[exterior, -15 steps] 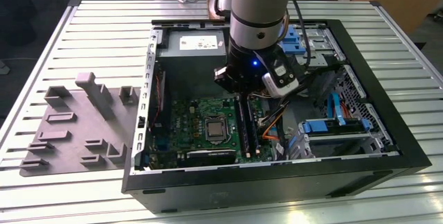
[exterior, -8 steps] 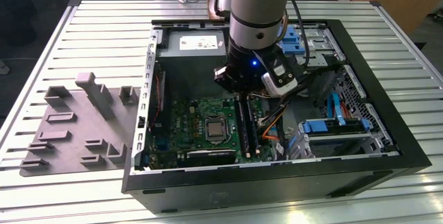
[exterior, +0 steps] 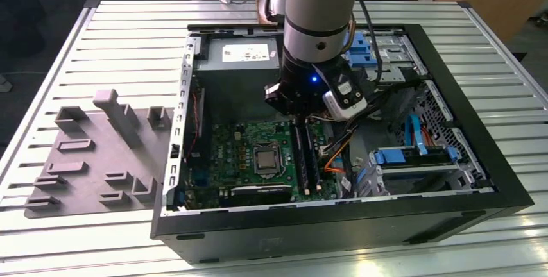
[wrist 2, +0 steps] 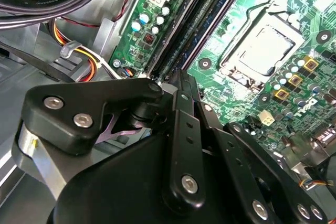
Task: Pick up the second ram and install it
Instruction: 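Press down the second ram until it locks into place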
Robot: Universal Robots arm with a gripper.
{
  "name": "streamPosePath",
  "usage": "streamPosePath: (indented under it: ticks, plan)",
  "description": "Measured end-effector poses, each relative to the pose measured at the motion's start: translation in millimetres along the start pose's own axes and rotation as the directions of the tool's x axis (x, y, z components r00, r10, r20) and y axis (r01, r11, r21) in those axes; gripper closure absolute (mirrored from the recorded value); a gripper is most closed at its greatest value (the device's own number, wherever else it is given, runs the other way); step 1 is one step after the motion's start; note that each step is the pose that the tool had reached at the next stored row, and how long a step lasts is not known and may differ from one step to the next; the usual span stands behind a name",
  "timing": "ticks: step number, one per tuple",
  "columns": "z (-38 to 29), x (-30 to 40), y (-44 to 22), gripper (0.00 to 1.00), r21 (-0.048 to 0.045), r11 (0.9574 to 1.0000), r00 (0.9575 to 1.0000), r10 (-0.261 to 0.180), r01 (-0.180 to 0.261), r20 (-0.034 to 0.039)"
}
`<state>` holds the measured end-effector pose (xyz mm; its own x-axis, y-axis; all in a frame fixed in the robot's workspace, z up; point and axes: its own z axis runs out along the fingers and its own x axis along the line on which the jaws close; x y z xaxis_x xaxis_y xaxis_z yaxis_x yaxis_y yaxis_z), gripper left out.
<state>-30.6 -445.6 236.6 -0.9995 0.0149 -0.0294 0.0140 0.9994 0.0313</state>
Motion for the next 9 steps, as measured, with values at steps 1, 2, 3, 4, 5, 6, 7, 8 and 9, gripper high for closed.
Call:
streamPosePath:
  ticks: [1,2,3,4,5,6,7,8,9]
  plan:
    - [0.3,0.0,0.3,0.89,-0.0001,1.0,1.0,0.0,0.0,0.0]
    - [0.6,0.0,0.5,0.89,-0.0001,1.0,1.0,0.0,0.0,0.0001]
    - [0.9,0.0,0.9,0.89,-0.0001,1.0,1.0,0.0,0.0,0.0]
    - [1.1,0.0,1.2,0.89,0.0,1.0,1.0,0.0,0.0,0.0]
    - [1.3,0.1,1.4,0.89,0.0002,1.0,1.0,0.0,0.0,0.0]
    - [1.4,0.1,1.6,0.89,0.0014,1.0,1.0,0.0,0.0,0.0]
    - [1.6,0.1,1.9,0.89,0.0027,1.0,1.0,0.0,0.0,0.0]
    - [1.9,0.1,2.1,0.89,0.0038,1.0,1.0,0.0,0.0,0.0]
    - [2.4,0.1,2.4,0.89,0.0045,1.0,1.0,0.0,0.0,0.0]
